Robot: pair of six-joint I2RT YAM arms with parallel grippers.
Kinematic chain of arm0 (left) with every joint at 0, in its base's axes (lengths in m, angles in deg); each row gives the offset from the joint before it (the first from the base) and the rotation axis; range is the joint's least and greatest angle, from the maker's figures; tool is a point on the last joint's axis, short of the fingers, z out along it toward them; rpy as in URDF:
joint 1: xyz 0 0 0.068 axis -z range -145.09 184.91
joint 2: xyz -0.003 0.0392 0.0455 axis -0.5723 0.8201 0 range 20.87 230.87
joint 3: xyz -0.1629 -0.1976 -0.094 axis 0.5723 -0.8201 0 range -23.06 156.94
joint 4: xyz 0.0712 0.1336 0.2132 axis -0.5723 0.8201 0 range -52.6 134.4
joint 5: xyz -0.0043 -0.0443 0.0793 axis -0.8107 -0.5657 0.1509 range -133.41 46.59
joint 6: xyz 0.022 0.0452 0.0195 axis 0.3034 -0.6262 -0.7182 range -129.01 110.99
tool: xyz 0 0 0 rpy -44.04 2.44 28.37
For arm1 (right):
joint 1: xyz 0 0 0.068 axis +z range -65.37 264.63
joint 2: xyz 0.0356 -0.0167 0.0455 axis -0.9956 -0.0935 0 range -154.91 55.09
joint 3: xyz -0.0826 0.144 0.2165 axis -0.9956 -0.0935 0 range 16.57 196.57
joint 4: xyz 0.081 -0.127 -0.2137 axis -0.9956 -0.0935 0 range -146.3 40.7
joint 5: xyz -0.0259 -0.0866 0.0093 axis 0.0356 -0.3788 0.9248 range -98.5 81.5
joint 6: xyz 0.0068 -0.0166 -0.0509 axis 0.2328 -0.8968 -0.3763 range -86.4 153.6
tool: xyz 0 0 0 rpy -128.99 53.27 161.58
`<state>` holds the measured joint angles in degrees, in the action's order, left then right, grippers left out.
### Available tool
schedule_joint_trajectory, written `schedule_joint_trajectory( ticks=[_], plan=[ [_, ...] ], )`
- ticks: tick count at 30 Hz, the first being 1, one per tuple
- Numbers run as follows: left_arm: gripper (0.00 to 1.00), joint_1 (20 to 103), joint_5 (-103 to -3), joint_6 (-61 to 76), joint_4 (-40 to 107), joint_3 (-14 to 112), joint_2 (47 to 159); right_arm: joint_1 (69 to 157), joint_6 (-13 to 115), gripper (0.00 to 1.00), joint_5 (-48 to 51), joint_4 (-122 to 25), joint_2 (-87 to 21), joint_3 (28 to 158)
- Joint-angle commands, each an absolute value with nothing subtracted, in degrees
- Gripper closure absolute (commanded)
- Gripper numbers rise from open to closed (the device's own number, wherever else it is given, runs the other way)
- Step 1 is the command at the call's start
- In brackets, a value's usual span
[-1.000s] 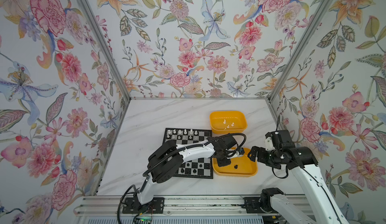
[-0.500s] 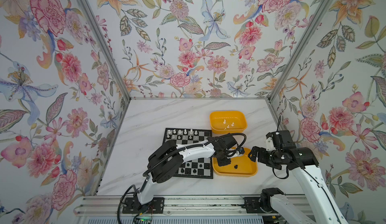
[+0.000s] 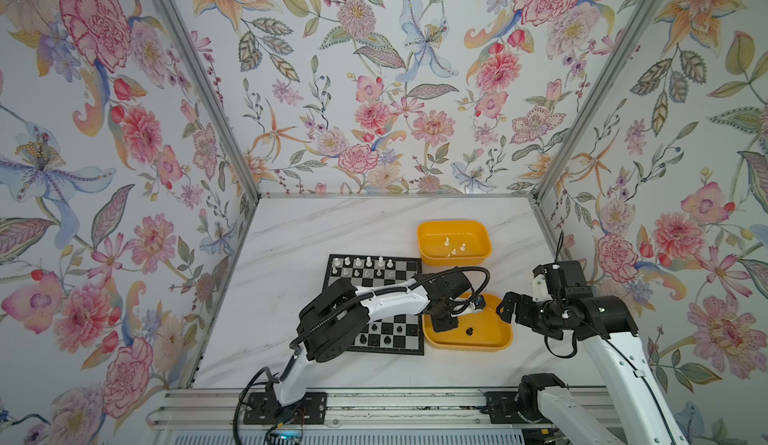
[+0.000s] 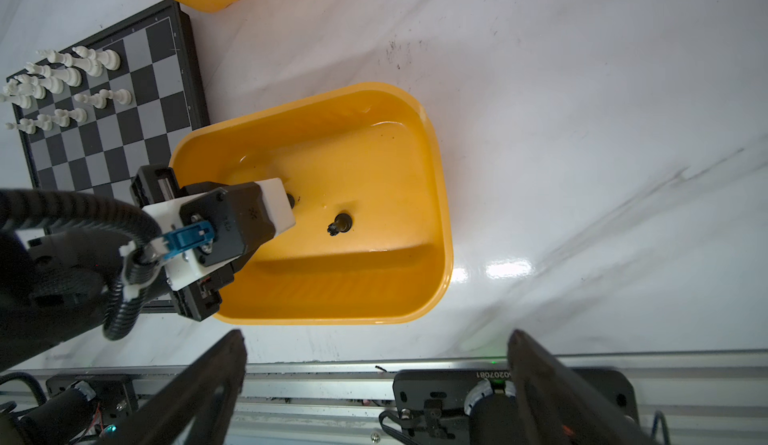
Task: Set up the chess pieces on the board
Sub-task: 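Lower the left gripper and close it on a black piece in the tray, then lift the black piece and carry it to the board's nearest corner with the left gripper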
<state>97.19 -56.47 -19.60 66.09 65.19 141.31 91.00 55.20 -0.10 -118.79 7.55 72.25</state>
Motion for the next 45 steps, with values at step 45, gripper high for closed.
schedule_joint_trajectory(
  ticks=[45],
  plan=[
    [0.95,99.0,-42.3,8.1,70.5,44.3,106.2,92.9,49.7,0.01,7.2,-114.8,4.0,73.8]
  ],
)
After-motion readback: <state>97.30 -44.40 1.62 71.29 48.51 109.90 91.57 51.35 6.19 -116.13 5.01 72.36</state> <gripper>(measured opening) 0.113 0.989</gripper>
